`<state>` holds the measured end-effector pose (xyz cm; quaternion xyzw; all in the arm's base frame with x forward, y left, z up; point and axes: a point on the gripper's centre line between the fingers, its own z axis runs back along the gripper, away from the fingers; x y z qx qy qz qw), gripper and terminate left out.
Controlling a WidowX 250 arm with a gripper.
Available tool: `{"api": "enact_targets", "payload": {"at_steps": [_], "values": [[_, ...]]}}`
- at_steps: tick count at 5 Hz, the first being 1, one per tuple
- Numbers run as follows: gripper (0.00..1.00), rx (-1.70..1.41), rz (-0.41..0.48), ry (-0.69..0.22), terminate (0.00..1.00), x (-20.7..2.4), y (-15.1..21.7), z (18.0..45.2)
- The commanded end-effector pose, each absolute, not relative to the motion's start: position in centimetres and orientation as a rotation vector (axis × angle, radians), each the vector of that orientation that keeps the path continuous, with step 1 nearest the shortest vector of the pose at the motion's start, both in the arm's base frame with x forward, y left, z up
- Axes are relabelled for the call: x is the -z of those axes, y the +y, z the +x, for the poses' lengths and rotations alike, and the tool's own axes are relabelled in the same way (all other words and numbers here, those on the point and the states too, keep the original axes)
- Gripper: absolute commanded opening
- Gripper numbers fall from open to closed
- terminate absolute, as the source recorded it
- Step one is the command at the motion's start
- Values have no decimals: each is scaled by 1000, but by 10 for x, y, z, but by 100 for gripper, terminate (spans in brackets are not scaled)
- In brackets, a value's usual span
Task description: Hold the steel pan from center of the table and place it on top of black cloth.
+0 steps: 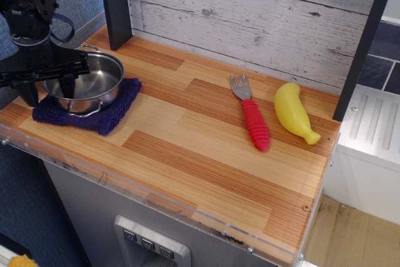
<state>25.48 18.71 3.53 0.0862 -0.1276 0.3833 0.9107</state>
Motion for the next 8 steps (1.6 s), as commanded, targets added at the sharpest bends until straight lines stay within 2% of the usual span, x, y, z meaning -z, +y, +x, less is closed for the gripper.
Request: {"api": "enact_targets", "payload": {"at_steps": [1, 2, 3, 4, 5, 8], "values": [[100, -785, 172, -342, 0, -59, 184, 267], [100, -806, 144, -376, 0, -74, 184, 272], [100, -827, 71, -384, 0, -97, 183, 280], [100, -818, 44, -450, 0, -131, 179, 283], [100, -758, -18, -470, 0, -146, 173, 285], [100, -758, -18, -470, 0, -146, 173, 285]]}}
